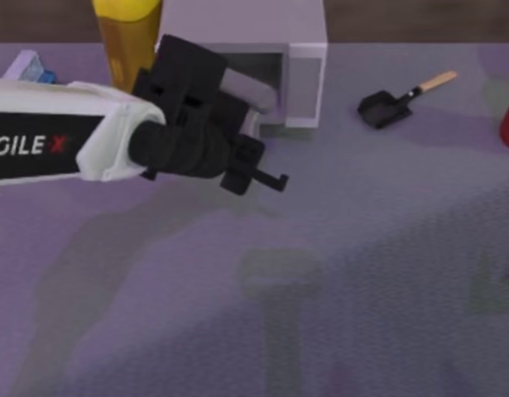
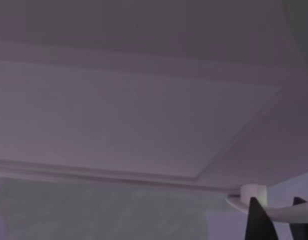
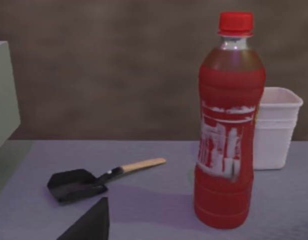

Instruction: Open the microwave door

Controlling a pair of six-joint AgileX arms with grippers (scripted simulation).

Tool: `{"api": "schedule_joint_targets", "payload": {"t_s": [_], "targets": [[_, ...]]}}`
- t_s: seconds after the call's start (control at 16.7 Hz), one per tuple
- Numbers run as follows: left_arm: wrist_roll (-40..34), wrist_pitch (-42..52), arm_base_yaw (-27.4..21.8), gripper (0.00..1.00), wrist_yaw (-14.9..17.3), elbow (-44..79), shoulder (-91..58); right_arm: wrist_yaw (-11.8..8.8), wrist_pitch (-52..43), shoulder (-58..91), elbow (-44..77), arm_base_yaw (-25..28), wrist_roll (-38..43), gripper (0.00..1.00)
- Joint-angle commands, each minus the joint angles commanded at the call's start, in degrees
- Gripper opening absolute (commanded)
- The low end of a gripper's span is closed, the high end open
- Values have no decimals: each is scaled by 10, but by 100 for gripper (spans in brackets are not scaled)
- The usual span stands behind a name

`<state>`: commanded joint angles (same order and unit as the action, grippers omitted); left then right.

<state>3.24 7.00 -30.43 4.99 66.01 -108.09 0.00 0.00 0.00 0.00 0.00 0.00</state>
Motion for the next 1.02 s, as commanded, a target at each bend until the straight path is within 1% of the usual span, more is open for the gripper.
{"api": "schedule_joint_targets", "payload": {"t_s": [0.12,1.02], "targets": [[10,0,5,0,6,-6,2,0,0,0,0,0,0,100],[10,0,5,0,6,-6,2,0,0,0,0,0,0,100]]}}
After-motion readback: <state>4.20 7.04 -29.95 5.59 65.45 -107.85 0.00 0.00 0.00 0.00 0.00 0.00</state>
